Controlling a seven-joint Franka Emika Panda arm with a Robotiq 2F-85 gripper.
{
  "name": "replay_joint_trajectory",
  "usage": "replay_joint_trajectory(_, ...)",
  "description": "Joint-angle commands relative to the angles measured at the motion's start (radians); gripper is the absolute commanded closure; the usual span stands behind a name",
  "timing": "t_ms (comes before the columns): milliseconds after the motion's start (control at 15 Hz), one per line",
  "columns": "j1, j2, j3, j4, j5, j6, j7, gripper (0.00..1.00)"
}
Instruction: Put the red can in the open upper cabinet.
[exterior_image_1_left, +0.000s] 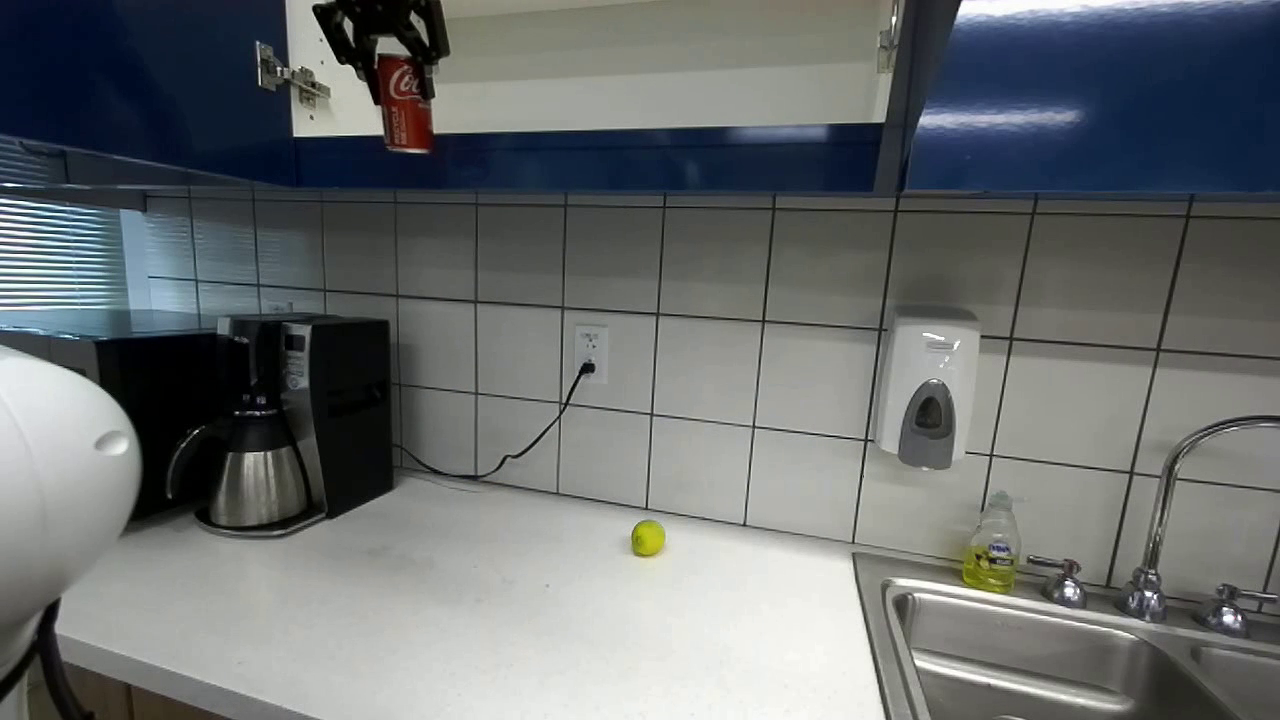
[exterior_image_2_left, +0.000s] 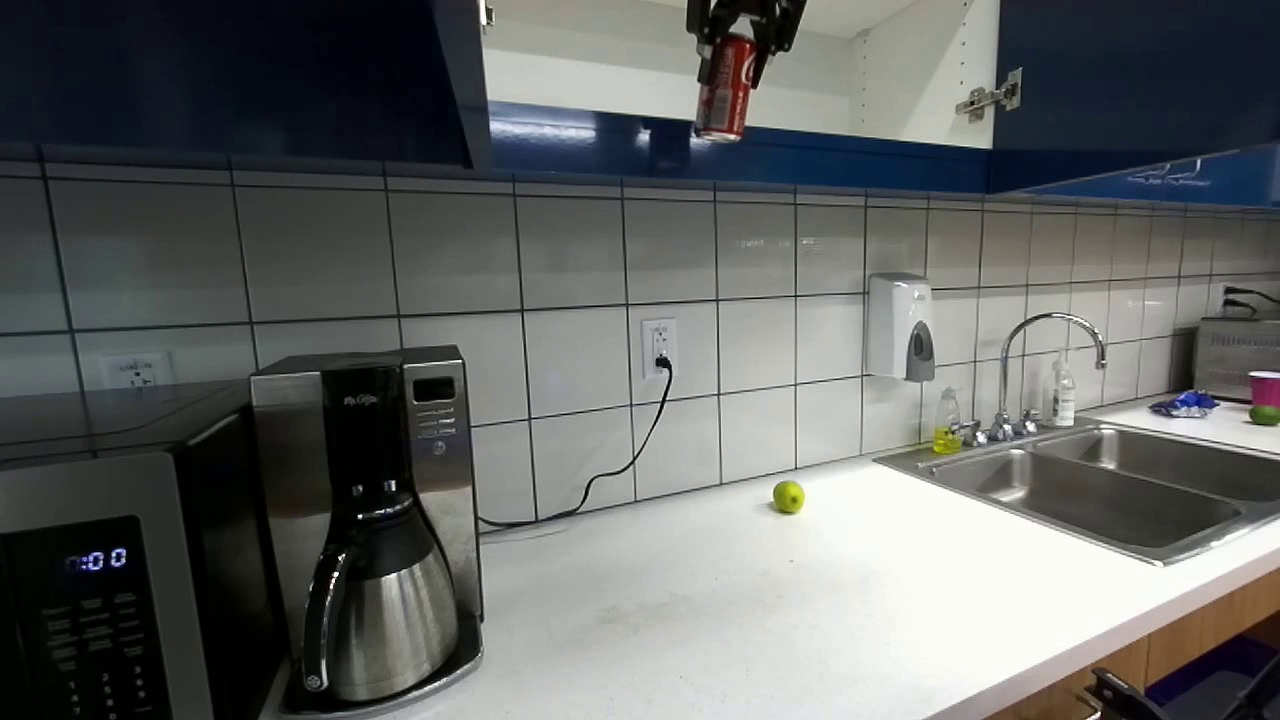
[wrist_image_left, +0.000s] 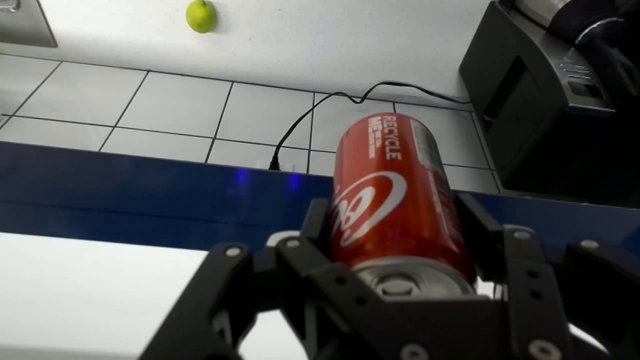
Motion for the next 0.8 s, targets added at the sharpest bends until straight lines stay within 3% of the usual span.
replay_joint_trajectory(0,-0.019,0.040,0.023,0.093,0.000,-0.063,0.027,0.60)
replay_joint_trajectory(733,-0.019,0.099,0.044,0.243,-0.011,-0.147,0.055,0.60)
